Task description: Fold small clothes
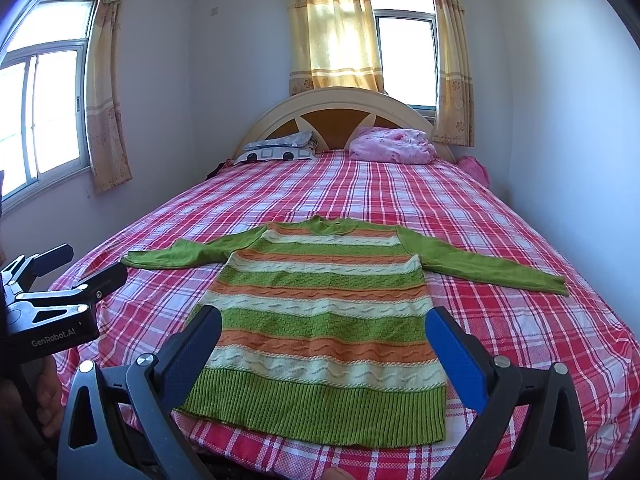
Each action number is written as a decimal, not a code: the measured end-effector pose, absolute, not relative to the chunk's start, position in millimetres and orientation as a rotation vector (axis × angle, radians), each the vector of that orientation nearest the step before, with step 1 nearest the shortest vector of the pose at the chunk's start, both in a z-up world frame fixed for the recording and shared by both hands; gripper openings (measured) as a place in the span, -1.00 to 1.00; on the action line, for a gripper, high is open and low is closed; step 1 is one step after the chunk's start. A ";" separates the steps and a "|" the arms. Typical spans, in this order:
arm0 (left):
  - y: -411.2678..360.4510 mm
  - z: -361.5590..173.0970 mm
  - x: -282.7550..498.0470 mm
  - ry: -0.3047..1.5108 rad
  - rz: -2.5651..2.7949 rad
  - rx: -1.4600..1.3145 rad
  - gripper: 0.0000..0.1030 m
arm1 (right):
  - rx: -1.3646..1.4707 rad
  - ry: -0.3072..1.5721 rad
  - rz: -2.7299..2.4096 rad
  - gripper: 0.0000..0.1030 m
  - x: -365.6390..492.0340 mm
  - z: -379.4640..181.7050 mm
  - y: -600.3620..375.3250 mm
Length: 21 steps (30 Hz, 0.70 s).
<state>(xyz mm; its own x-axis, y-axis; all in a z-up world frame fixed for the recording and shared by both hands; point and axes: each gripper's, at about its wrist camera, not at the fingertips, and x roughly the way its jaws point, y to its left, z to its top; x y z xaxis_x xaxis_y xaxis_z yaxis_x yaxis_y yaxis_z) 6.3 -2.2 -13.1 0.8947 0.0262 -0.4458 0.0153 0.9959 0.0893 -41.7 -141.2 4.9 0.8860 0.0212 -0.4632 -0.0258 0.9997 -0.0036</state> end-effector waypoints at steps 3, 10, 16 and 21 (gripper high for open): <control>-1.9 -14.2 6.9 0.463 0.006 0.093 1.00 | -0.009 0.488 0.025 0.98 -41.1 3.6 -142.2; -3.4 -19.9 11.6 0.485 0.005 0.101 1.00 | -0.009 0.501 0.022 0.98 -37.2 -0.6 -142.8; -5.3 -26.8 17.0 0.505 0.008 0.105 1.00 | -0.004 0.522 0.021 0.98 -30.8 -6.7 -145.1; -8.6 -38.0 26.8 0.527 0.009 0.123 1.00 | 0.004 0.546 0.016 0.98 -22.5 -15.3 -150.7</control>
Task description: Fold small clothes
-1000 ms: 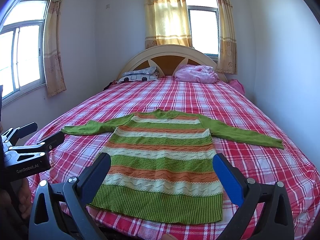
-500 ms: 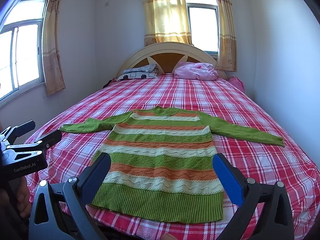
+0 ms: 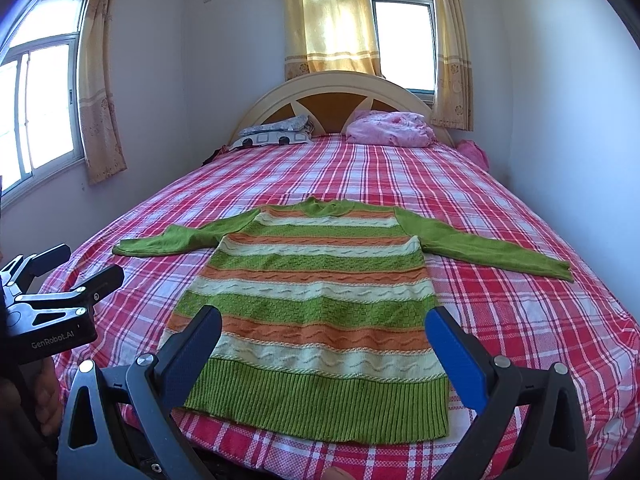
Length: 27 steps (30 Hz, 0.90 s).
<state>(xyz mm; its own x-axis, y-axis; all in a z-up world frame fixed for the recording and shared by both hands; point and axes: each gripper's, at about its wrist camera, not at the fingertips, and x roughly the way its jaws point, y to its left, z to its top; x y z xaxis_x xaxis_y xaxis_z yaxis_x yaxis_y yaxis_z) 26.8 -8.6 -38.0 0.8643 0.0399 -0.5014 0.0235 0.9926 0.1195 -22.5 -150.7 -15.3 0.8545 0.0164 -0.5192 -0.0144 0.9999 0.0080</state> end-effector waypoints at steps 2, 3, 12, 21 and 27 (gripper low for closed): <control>-9.9 -43.9 33.7 0.540 0.010 0.132 1.00 | 0.017 0.557 0.014 0.98 -17.0 -19.8 -156.1; -10.9 -46.7 37.0 0.543 0.011 0.139 1.00 | 0.024 0.564 0.009 0.98 -13.1 -23.0 -159.7; -18.8 -75.2 97.8 0.606 0.034 0.198 1.00 | 0.053 0.667 -0.100 0.98 40.3 -57.8 -211.4; -33.8 -103.5 162.4 0.674 0.029 0.225 1.00 | 0.074 0.761 -0.219 0.98 97.3 -83.0 -279.2; -47.1 -113.7 194.5 0.691 0.012 0.249 1.00 | 0.080 0.806 -0.301 0.98 129.4 -98.5 -328.5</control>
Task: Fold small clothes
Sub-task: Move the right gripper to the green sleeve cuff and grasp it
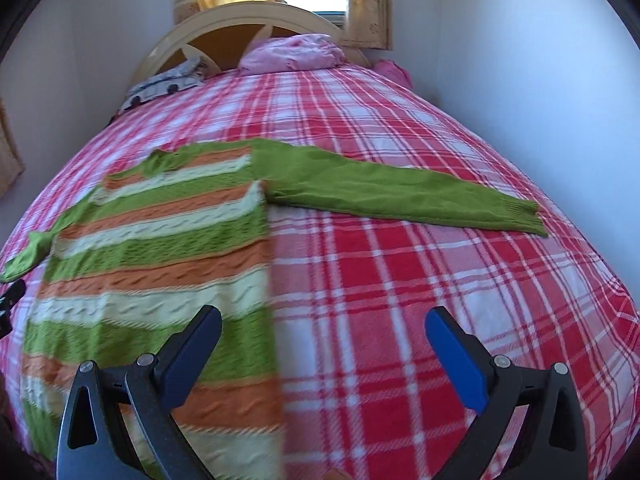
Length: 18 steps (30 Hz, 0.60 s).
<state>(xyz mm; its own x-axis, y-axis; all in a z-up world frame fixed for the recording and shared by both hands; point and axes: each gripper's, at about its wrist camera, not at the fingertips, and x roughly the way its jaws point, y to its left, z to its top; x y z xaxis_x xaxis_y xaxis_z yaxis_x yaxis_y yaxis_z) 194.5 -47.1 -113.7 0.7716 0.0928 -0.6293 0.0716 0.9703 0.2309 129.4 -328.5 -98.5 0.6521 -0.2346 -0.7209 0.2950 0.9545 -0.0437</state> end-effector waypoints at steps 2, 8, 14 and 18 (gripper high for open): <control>-50.8 -117.7 205.9 0.698 0.014 0.260 1.00 | 0.079 0.818 -0.329 0.98 138.1 -102.5 -344.3; -66.6 -132.6 239.2 0.735 0.003 0.284 1.00 | 0.138 0.839 -0.406 0.98 156.0 -113.6 -400.6; -74.2 -134.9 260.9 0.711 -0.020 0.259 1.00 | 0.239 0.828 -0.489 0.98 155.3 -115.5 -457.9; -74.5 -143.0 277.5 0.712 0.000 0.247 1.00 | 0.287 0.811 -0.544 0.98 151.5 -113.3 -490.7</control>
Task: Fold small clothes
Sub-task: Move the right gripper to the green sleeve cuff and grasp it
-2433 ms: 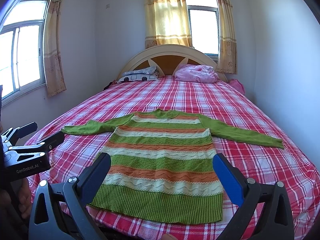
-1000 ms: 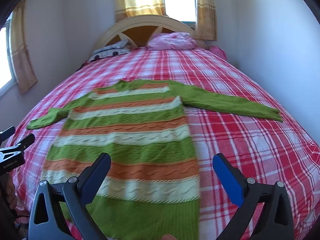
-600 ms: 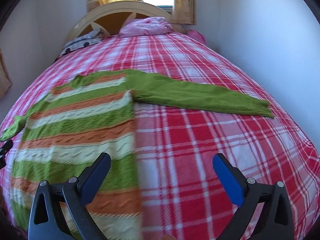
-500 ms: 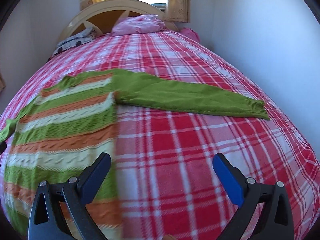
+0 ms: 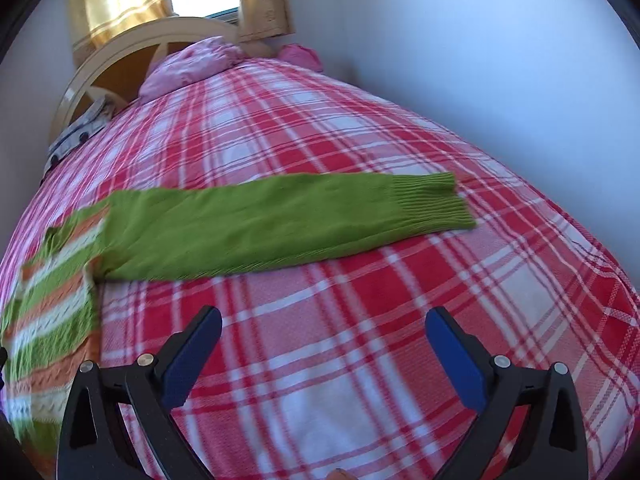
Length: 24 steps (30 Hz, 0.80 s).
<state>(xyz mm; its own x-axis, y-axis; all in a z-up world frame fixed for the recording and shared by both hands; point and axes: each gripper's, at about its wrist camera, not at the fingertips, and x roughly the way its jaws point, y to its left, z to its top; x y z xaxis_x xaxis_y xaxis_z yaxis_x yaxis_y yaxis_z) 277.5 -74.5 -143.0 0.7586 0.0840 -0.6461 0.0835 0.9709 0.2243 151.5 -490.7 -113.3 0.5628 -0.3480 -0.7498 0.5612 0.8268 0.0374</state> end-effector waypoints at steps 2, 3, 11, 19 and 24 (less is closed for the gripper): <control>-71.5 -148.9 285.2 0.723 0.021 0.230 1.00 | 0.305 0.802 -0.569 0.98 149.5 -112.5 -505.7; -69.9 -151.5 288.4 0.736 0.024 0.220 1.00 | 0.323 0.798 -0.580 0.98 148.5 -112.4 -514.4; -63.3 -158.2 293.0 0.774 0.017 0.169 1.00 | 0.579 0.747 -0.604 0.98 144.1 -115.6 -583.8; -65.4 -162.2 292.6 0.779 0.021 0.188 1.00 | 0.759 0.716 -0.648 0.52 144.6 -125.5 -640.8; -66.4 -164.6 293.8 0.792 0.029 0.195 1.00 | 0.769 0.732 -0.643 0.39 157.2 -129.9 -657.4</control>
